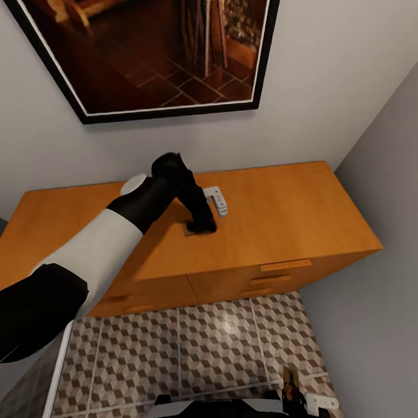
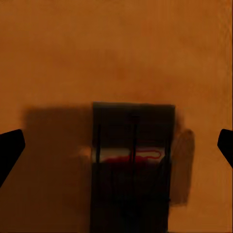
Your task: Take the four mousetraps from the cabinet in the bathroom and place them on the bathroom floor. Make sure all four end up on the same floor surface, and ensure that at least two of them are either under or directly next to the same bathroom sink.
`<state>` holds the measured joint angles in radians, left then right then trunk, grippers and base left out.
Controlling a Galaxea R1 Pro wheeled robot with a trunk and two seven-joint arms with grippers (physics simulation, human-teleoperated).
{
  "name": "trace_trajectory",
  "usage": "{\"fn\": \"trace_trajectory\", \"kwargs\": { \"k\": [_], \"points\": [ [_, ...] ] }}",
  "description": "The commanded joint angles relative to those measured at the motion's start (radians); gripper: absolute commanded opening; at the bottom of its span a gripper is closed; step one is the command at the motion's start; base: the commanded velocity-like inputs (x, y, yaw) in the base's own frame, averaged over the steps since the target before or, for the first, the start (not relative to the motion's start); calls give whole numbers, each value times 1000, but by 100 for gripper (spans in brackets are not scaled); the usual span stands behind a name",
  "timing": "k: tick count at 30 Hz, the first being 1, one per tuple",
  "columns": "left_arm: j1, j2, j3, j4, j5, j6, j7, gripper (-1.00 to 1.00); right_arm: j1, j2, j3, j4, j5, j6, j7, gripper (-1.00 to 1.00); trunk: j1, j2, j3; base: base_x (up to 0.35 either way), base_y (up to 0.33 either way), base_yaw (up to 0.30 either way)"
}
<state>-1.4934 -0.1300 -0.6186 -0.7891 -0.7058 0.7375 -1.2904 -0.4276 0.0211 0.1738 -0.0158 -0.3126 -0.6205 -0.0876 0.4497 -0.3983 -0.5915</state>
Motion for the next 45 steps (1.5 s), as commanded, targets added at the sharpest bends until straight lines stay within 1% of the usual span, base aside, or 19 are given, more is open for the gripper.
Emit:
{"fn": "trace_trajectory", "kwargs": {
  "k": [1,8,45],
  "points": [
    [-1,0,-5,-1,-6,10,-7,100,0,0,9,0,-3,-2,-7,-100,0,-2,-1,-191,-155,0],
    [-1,1,-14,-1,-7,10,-7,100,0,0,9,0,-3,-2,-7,-100,0,-2,-1,-111,-92,0],
    [-1,1,-18,1,-6,10,-7,100,0,0,9,0,-2,-2,-7,-100,0,-2,-1,-1,-1,0]
  ]
}}
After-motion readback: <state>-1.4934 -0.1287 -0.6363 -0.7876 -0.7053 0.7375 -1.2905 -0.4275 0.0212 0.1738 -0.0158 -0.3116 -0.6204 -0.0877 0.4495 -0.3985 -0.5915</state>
